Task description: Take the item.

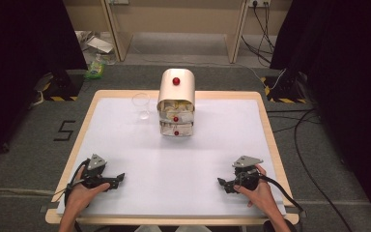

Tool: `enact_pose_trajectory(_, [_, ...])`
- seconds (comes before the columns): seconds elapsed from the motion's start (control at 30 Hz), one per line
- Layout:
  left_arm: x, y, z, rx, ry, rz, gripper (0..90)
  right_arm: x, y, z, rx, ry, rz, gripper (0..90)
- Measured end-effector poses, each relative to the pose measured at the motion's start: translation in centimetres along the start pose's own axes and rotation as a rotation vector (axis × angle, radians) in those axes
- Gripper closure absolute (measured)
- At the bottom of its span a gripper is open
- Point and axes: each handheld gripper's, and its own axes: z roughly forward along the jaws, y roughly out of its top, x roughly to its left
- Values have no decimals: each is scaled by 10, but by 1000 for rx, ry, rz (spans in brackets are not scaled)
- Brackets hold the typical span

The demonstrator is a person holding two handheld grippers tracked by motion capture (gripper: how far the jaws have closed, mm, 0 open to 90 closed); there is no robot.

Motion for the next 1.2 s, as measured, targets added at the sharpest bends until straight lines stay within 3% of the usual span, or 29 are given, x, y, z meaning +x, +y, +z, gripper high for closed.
enact_pose_trajectory(0.23, [1, 0, -1, -1, -1, -3, 93, 0, 0, 0, 0, 1, 0, 70])
enact_pose_trajectory(0.33, [2, 0, -2, -14, 4, -26, 134, 0, 0, 0, 0, 1, 0, 70])
enact_pose_trajectory(0.53, [1, 0, -2, -14, 8, -20, 144, 0, 0, 0, 0, 1, 0, 70])
enact_pose_trajectory(0.63, [-1, 3, -3, -39, -36, -29, 150, 0, 0, 0, -2, 0, -2, 70])
enact_pose_trajectory(0.93, [-16, 17, -2, -81, -66, 36, 152, 0, 0, 0, -1, 1, 0, 70])
enact_pose_trajectory(1.07, [-19, 28, -5, -124, -111, 39, 151, 0, 0, 0, 0, 1, 0, 70])
enact_pose_trajectory(1.2, [-24, 47, -5, -165, -143, 72, 152, 0, 0, 0, -1, 1, 0, 70])
